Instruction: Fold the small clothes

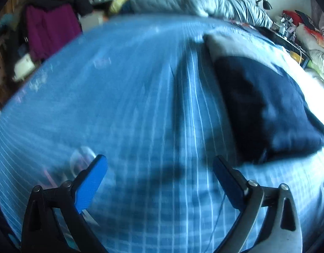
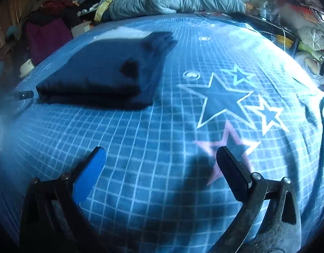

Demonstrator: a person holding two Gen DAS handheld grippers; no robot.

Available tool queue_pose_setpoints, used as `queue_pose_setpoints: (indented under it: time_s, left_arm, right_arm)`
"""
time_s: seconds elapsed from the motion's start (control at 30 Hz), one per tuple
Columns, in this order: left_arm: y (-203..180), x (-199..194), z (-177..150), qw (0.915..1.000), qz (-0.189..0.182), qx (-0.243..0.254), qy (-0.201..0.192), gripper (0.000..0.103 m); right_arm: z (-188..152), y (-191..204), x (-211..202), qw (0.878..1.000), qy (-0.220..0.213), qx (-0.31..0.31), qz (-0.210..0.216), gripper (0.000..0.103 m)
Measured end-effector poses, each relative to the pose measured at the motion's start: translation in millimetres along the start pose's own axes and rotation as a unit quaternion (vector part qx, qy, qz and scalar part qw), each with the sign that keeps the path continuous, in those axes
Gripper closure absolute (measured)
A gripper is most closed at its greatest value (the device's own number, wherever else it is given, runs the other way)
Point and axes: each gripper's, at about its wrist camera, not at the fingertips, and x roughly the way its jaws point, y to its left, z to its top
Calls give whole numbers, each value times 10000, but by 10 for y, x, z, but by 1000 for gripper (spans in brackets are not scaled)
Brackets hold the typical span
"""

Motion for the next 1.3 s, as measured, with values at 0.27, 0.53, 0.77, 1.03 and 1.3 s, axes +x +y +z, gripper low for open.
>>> queue_pose_setpoints:
  time_s: [0.27,0.53,0.77,1.03,1.3]
  left_arm:
    - [20,579,89,9985,-171,125,497,0]
    - [-41,526,-97,9996,-142,36,224,0]
    - [-55,538,-89,9997,-154,2,198,0]
    - [-15,508,-100,9997,-160,-1,198,0]
    - [-25,512,-101,9997,-155,4,198,0]
  right_arm:
    - [393,-573,519,9933,686,827,-435,0]
    - [372,-469,603,9955,571,413,-635,0]
    - [414,-443,662,9945,595,275,-817,0]
    - [407,-454,644,9949,566,316,-771,0]
    - [397,-444,631,9947,560,316,-803,0]
